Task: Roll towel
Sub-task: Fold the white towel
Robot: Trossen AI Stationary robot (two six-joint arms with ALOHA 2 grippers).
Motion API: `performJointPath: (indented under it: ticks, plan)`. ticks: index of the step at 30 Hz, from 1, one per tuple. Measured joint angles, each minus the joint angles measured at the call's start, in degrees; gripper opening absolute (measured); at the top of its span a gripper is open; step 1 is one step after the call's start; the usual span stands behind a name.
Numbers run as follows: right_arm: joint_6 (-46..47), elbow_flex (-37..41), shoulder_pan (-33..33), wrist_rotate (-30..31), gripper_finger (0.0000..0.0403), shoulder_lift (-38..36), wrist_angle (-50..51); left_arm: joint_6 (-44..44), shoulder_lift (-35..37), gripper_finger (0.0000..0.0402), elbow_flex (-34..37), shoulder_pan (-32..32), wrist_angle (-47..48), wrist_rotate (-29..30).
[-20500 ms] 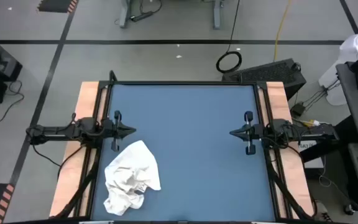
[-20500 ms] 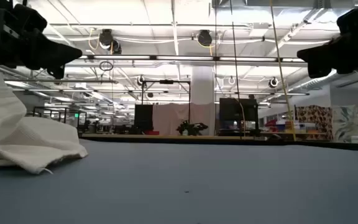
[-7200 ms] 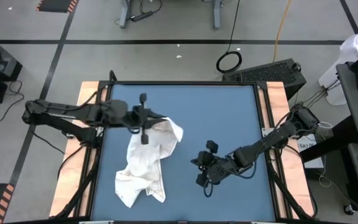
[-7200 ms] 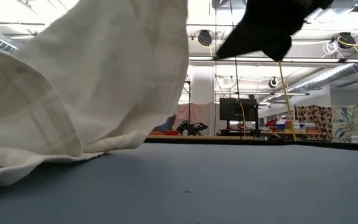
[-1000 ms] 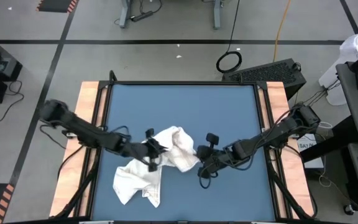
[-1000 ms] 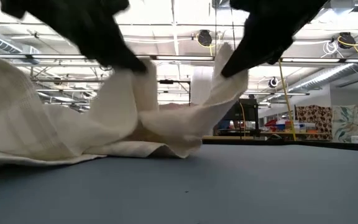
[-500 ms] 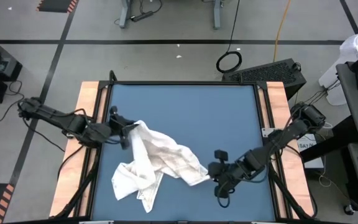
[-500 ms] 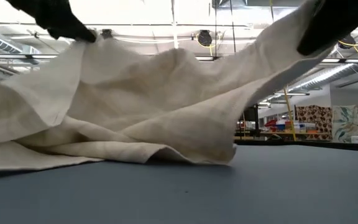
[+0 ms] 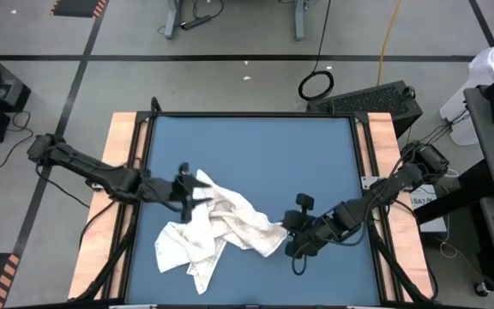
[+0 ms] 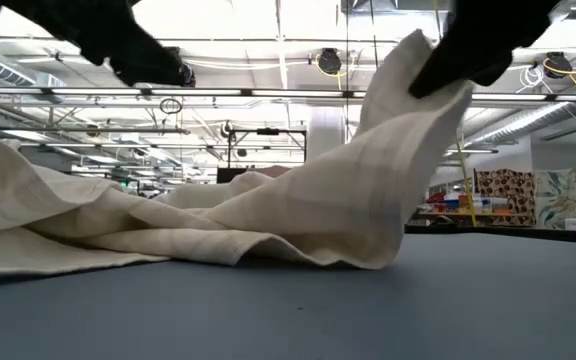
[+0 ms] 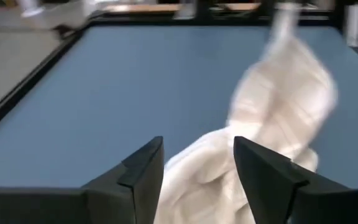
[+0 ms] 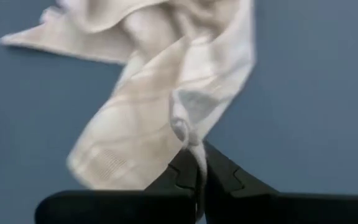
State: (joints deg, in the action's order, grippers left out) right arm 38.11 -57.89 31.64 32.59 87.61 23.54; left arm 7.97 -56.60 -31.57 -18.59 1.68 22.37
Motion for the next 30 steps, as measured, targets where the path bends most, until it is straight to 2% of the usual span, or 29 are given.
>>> performJointPath:
  ticks: [6,11,21,24,28,30]
  plan:
    - [1.9,0.0,-2.6,6.2,0.0000,0.0,3.5,-2.6,-14.0,0.0201,0.0,0.7,-6.0,-1.4]
    - [3.7,0.0,-3.9,6.3,0.0000,0.0,8.0,-2.0,-22.8,0.0201,-0.1,1.5,-6.2,-2.9]
    - [1.7,0.0,-3.9,6.6,0.0000,0.0,9.0,-2.5,-28.8,0.0197,-0.5,6.3,-7.4,-4.2]
    - [1.5,0.0,-3.9,6.6,0.0000,0.0,8.9,-4.0,-29.7,0.0179,-0.5,8.6,-7.4,-5.1]
    - [1.5,0.0,-3.9,6.6,0.0000,0.0,8.8,-5.8,-31.6,0.0144,-0.5,11.9,-7.9,-9.9]
    - [1.5,0.0,-3.9,6.6,0.0000,0.0,8.8,-6.8,-32.5,0.0125,-0.5,13.0,-9.2,-10.4]
